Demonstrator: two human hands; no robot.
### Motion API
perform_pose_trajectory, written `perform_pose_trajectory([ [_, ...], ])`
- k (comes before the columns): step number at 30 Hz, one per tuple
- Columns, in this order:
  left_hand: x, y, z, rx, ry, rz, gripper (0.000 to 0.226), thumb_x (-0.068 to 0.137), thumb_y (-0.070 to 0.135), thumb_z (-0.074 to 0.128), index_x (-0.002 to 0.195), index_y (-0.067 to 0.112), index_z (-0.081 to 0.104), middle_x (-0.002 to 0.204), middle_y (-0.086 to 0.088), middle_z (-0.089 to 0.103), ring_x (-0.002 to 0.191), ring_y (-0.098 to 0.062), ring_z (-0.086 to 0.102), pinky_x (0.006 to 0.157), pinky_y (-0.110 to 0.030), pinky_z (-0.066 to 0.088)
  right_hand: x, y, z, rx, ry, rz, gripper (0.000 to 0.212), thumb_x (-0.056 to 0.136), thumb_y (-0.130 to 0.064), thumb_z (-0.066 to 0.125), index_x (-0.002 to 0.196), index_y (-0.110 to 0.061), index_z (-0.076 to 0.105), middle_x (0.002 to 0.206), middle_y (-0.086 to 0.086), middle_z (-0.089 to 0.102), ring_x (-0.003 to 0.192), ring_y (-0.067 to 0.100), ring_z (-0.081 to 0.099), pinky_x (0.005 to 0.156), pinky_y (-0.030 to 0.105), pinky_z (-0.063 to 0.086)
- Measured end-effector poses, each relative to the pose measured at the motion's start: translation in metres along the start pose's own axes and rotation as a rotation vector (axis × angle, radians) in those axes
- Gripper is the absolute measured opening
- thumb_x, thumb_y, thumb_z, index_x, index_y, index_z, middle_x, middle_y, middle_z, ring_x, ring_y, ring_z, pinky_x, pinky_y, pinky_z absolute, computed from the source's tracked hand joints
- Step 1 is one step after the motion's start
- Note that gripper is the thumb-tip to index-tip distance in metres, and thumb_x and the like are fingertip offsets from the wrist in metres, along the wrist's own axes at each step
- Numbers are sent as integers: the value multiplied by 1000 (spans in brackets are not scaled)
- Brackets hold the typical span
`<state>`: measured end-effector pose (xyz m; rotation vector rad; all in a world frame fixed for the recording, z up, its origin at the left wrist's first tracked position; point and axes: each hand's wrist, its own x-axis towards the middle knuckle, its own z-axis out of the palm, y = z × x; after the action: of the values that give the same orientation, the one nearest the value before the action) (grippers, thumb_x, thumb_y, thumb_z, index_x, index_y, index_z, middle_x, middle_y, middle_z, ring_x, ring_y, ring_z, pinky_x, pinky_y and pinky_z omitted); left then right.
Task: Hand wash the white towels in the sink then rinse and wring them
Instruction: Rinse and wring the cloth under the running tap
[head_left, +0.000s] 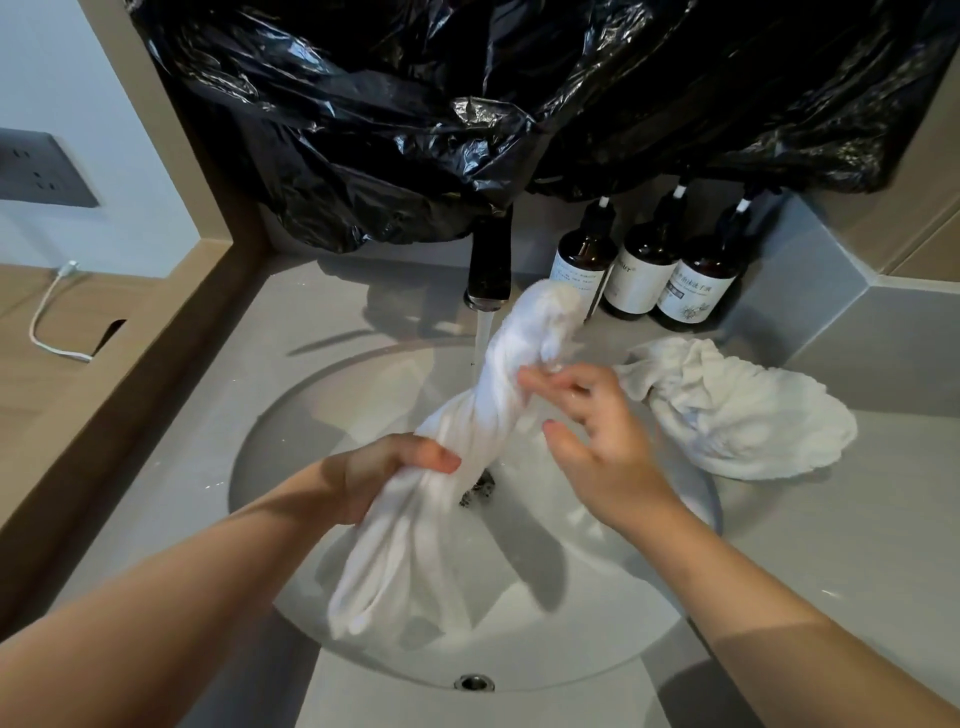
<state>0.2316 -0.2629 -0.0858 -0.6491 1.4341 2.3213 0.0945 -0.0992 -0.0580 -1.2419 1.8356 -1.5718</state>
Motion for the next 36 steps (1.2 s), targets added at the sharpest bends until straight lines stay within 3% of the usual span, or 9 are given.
perform_pose_trajectory([
  [3, 1, 6, 9, -134, -73, 9, 69, 29, 17, 87, 91, -4, 67, 57, -14, 64, 46, -22, 62, 45, -21, 49, 9, 36, -7, -909, -199, -354, 74, 72, 9, 56, 136, -21, 36, 149, -2, 37, 141, 1, 16, 118, 25, 0],
  [5, 8, 8, 10, -104, -58, 22, 71, 40, 17, 75, 104, -9, 63, 62, -13, 66, 55, -20, 64, 52, -22, 51, 15, 48, -7, -1190, -198, -510, 93, 63, -5, 78, 142, -17, 29, 152, 2, 28, 141, 18, 18, 115, 37, -1],
  [8, 14, 14, 15, 67, -126, 6, 60, 46, 30, 79, 100, 6, 74, 97, -22, 59, 94, -28, 53, 85, -34, 41, 28, 48, -6, -1093, -46, -662, 92, 53, -30, 91, 130, -23, 41, 136, 3, 38, 127, 26, 39, 110, 45, 16],
  [12, 15, 23, 16, 18, -281, -114, 58, 42, 40, 87, 91, 11, 77, 64, -9, 62, 57, -15, 60, 58, -22, 49, 47, 44, -17, -992, 49, -815, 61, 56, -15, 86, 104, -20, 49, 99, -1, 46, 94, 25, 50, 101, 43, 30],
  [16, 7, 33, 13, 129, -219, -126, 60, 51, 23, 83, 108, 11, 67, 82, -5, 69, 75, -15, 67, 70, -26, 55, 62, 34, -36, -1142, -130, -881, 36, 62, -2, 74, 93, -10, 56, 81, 9, 61, 78, 31, 62, 95, 43, 41],
  [20, 17, 46, 28, 901, 126, -94, 65, 62, 34, 84, 120, 26, 56, 96, 16, 61, 82, 4, 61, 73, -12, 49, 62, 17, -38, -1329, -387, -586, 30, 59, -20, 77, 83, -13, 61, 70, 1, 60, 65, 27, 61, 56, 26, 36],
  [25, 23, 38, 26, 1257, 530, 29, 43, 60, 37, 76, 94, 36, 48, 85, 11, 59, 74, -8, 57, 58, -26, 43, 60, -2, -14, -1286, -512, -168, 38, 79, -34, 58, 115, -23, 47, 102, -4, 63, 96, 26, 60, 66, 31, 35],
  [31, 11, 35, 25, 1651, 819, 310, 41, 82, 38, 57, 116, 26, 39, 93, 5, 61, 92, -22, 61, 71, -26, 34, 31, -4, 18, -544, -316, 412, 26, 67, -20, 71, 84, -18, 51, 74, -4, 58, 66, 16, 57, 52, 24, 40],
  [36, 19, 28, 16, 1841, 709, 475, 49, 84, 37, 54, 126, 23, 33, 99, 3, 64, 88, -25, 61, 75, -28, 35, 2, 10, 50, 36, -85, 765, 38, 57, -11, 71, 93, -12, 56, 83, 6, 63, 68, 20, 60, 57, 25, 46],
])
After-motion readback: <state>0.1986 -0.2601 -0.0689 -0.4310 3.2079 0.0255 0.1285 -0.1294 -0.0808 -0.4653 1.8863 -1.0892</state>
